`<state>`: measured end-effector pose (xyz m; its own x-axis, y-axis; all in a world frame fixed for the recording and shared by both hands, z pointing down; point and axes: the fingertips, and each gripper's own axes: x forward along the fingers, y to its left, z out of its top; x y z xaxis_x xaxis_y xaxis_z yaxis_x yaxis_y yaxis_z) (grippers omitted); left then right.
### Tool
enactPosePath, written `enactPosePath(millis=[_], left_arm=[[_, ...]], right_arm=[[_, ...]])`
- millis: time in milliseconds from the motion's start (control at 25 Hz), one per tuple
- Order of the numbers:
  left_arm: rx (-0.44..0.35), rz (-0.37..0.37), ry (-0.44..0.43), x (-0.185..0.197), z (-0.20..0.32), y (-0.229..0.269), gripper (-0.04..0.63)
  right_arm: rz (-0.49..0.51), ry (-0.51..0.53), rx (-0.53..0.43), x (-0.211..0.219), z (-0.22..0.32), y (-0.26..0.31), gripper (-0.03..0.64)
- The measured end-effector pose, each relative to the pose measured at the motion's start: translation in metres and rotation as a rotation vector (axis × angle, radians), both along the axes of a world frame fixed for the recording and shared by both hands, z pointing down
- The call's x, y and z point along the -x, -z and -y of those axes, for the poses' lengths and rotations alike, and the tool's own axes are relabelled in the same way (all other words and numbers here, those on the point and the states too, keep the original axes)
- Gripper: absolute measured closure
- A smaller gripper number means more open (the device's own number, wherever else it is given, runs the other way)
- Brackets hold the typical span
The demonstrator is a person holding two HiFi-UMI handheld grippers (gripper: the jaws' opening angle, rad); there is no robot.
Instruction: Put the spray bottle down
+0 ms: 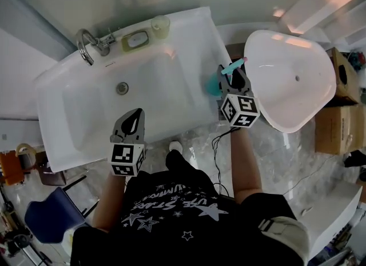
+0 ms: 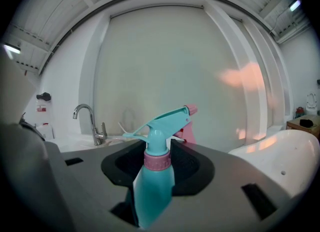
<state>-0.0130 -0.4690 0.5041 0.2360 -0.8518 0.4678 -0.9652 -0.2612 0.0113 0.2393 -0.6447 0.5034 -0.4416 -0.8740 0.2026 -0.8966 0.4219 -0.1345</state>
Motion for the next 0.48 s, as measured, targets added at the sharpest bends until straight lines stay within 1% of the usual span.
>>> enactPosePath(millis=[280, 400, 480], left_arm=[[0.023, 0.000, 0.015, 0.000, 0.020, -0.007, 0.580], [0.033, -0.004, 0.018, 0.000, 0.025, -0.012, 0.580], [0.040, -0.003, 0.017, 0.000, 0.027, -0.015, 0.580]], right_arm=[[0.036, -0.001, 0.005, 0.000, 0.030, -0.012, 0.454], [0.040, 0.005, -0.019, -0.001, 0.033, -0.012, 0.453], [0.012, 0.014, -0.045, 0.000, 0.033, -0.012, 0.453]])
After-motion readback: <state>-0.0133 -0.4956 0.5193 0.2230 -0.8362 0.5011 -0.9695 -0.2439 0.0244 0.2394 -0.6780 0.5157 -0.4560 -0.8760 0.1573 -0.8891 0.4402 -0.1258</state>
